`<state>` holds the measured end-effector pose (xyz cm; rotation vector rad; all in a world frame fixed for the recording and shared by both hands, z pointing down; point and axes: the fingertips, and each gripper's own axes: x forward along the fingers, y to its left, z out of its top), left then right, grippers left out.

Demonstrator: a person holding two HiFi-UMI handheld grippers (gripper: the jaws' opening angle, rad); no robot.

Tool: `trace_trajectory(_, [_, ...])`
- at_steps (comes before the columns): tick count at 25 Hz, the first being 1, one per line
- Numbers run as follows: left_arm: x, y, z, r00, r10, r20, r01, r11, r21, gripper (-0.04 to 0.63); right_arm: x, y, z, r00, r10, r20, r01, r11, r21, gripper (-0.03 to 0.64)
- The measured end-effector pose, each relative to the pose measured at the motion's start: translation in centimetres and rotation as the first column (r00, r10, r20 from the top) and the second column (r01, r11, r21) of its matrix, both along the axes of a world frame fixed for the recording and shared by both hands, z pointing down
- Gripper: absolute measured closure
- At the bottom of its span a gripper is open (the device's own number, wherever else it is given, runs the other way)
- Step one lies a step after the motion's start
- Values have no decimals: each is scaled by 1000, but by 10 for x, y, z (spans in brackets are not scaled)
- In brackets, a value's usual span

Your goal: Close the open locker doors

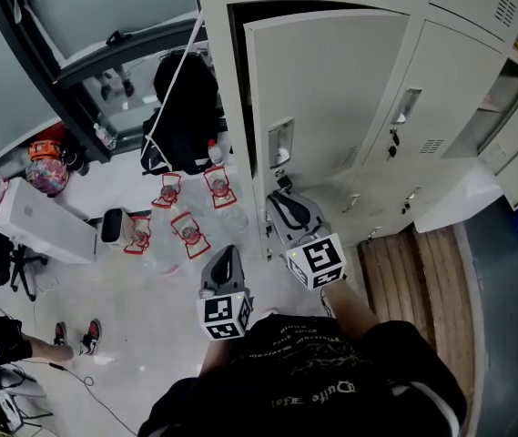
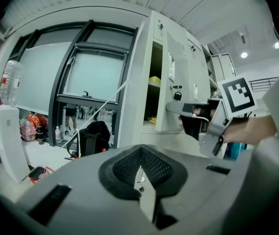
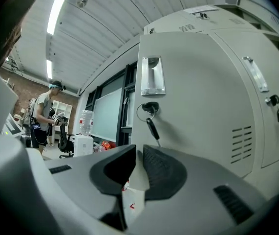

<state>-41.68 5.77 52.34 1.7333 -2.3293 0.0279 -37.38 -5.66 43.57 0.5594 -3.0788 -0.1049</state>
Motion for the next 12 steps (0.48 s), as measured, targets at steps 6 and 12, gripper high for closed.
trace_trajectory(6, [-18,-8,2,1000,2,-7,-2,1000,0,588,-19,-18,4,1000,19,-22,-18,1000,7,572])
trace_trajectory(12, [-33,-14,2,1000,2,-8,-2,1000,2,588,-33,-38,10,998,47,-47,-46,999,12,572])
